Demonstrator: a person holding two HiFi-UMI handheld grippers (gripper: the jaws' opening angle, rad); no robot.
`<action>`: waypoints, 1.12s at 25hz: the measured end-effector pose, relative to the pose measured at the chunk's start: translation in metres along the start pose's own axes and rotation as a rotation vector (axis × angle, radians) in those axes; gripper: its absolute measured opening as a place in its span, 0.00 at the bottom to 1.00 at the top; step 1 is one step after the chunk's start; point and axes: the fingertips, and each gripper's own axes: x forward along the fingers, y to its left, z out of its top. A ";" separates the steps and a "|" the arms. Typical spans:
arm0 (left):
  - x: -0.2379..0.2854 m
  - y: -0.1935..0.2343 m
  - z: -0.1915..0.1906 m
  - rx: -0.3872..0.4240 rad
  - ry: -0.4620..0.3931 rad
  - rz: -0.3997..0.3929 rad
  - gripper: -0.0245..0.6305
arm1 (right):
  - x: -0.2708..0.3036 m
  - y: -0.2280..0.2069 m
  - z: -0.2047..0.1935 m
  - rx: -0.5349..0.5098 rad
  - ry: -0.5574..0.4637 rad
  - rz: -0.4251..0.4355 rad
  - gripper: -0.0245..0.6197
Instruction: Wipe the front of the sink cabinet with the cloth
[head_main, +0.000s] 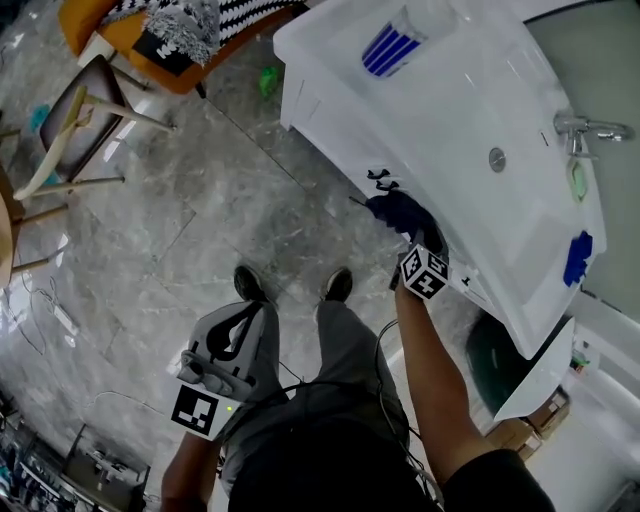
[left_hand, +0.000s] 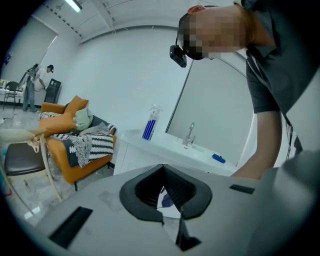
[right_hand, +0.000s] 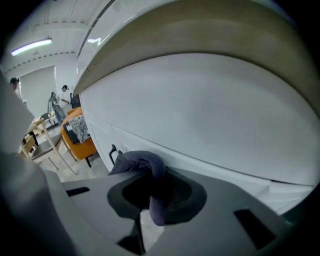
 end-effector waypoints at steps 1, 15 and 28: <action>0.001 0.001 0.000 -0.006 -0.001 -0.001 0.04 | -0.008 -0.016 -0.006 -0.013 0.008 -0.028 0.11; 0.002 0.010 -0.013 -0.009 0.038 -0.005 0.04 | 0.045 0.087 0.021 0.256 -0.010 0.050 0.11; 0.012 0.002 -0.021 -0.019 0.044 -0.036 0.04 | -0.031 -0.102 -0.051 0.430 0.042 -0.251 0.11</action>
